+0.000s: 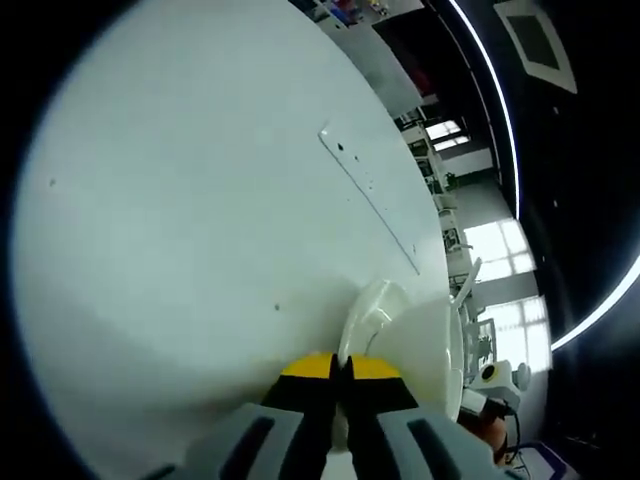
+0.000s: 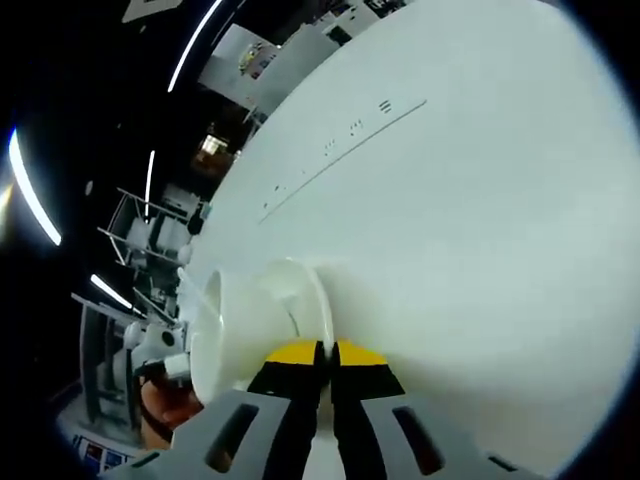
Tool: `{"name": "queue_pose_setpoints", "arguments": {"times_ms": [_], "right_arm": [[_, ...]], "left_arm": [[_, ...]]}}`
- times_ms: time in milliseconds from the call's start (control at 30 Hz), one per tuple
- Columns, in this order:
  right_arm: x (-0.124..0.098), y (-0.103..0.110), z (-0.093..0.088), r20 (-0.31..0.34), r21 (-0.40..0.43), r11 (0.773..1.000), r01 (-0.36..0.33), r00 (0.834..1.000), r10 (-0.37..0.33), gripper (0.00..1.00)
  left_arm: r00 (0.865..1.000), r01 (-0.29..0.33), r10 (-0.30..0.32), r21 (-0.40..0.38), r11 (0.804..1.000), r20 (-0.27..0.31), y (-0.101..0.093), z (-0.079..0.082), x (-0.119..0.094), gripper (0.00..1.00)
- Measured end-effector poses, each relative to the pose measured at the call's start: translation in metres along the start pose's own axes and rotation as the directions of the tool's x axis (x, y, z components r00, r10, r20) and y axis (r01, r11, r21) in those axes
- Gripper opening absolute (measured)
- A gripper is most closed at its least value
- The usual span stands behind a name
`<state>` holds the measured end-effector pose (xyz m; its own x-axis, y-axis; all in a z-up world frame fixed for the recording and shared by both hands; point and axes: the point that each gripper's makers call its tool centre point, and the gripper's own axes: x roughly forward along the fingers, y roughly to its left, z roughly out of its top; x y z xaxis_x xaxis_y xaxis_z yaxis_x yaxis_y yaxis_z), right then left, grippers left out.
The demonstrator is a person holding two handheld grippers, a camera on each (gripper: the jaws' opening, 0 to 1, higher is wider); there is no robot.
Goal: Tidy tabletop coffee trays, cups and spoons，present forward
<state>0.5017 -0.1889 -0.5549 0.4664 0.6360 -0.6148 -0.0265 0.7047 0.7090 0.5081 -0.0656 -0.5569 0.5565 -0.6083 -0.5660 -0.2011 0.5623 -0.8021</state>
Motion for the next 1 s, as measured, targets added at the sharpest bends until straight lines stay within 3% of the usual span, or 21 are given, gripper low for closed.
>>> {"name": "queue_pose_setpoints", "arguments": {"times_ms": [300, 500, 733, 900, 1000], "right_arm": [[0.005, -0.008, -0.001, 0.017, 0.010, 1.000, -0.019, 1.000, 0.019, 0.05], [0.006, -0.008, 0.000, 0.028, -0.011, 1.000, -0.018, 0.999, 0.018, 0.05], [0.007, -0.009, 0.003, 0.036, -0.018, 1.000, -0.011, 0.999, 0.012, 0.06], [0.006, -0.008, 0.006, 0.086, -0.100, 0.995, 0.000, 0.996, 0.009, 0.07], [0.002, -0.004, 0.006, 0.109, -0.140, 0.990, 0.010, 0.994, 0.005, 0.10]], "left_arm": [[1.000, 0.002, -0.002, 0.014, 1.000, 0.008, 0.010, 0.005, 0.010, 0.05], [1.000, 0.012, -0.012, 0.030, 0.999, 0.015, 0.008, -0.007, 0.005, 0.06], [0.999, 0.014, -0.015, 0.033, 0.999, 0.029, 0.008, -0.004, 0.004, 0.06], [0.995, 0.021, -0.031, 0.100, 0.995, 0.099, 0.005, -0.005, 0.000, 0.07], [0.984, -0.013, -0.023, 0.199, 0.980, 0.179, 0.004, 0.008, -0.006, 0.08]]}}
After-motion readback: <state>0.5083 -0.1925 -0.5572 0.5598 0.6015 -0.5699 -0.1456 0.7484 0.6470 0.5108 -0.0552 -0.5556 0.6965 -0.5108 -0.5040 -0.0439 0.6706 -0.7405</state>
